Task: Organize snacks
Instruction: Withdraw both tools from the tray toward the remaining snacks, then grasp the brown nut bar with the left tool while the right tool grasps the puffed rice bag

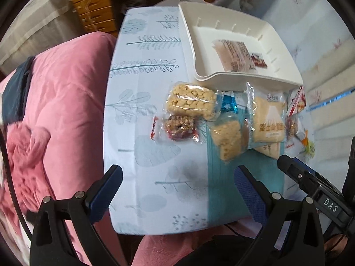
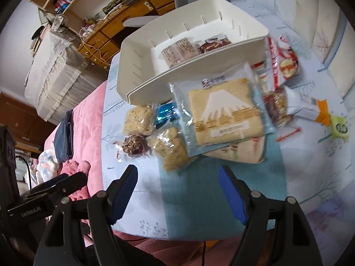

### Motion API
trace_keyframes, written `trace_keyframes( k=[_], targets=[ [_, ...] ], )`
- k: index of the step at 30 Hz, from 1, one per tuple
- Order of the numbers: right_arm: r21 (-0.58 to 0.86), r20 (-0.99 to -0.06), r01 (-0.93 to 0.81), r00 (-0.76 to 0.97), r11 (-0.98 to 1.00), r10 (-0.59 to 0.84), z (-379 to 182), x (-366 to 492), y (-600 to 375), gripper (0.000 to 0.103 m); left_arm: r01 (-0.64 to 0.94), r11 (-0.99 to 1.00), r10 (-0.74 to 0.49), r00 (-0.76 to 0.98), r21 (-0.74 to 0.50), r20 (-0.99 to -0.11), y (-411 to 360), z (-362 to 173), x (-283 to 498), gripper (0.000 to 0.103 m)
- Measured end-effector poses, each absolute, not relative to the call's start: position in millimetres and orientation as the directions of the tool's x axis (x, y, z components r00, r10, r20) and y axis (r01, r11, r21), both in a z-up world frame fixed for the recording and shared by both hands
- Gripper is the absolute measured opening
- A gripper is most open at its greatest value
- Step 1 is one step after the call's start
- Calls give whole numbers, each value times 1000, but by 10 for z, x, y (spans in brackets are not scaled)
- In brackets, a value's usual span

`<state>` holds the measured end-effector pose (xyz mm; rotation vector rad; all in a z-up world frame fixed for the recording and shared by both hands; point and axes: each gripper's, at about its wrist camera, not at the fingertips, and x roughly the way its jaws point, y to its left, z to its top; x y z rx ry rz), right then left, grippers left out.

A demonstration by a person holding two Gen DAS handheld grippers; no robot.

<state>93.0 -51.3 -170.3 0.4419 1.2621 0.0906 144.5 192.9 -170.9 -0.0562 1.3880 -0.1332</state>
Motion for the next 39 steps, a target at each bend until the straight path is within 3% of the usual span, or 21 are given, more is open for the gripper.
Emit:
trace_keyframes(
  k=[13,20,25,31,34,37,39],
  targets=[
    [220,-925,195,354,956,141,-2222,890,103,76,177,963,-214,40,-204,-976,1886,-2512,1965,100],
    [180,-902,151,421,972,102,-2442,871,284,76,193,965,-182,13,-176,-983,1791,-2843,2127,99],
    [144,-907,129,413,981,79,-2572,952,347,76,219,965,-154,12,-147,-988,1745,-2941,2217,85],
    [118,-910,140,413,983,50,-2652,1103,378,77,250,956,-155,-6,-152,-988,1714,-3017,2315,83],
    [91,-915,128,402,988,32,-2699,1158,429,78,257,953,-164,-12,-161,-986,1689,-3020,2314,77],
    [61,-918,116,396,991,10,-2742,1198,476,78,261,954,-146,-18,-146,-989,1653,-3022,2255,62],
    [62,-921,120,388,991,11,-2766,1218,477,76,250,955,-160,-19,-159,-987,1676,-3032,2269,62]
  ],
)
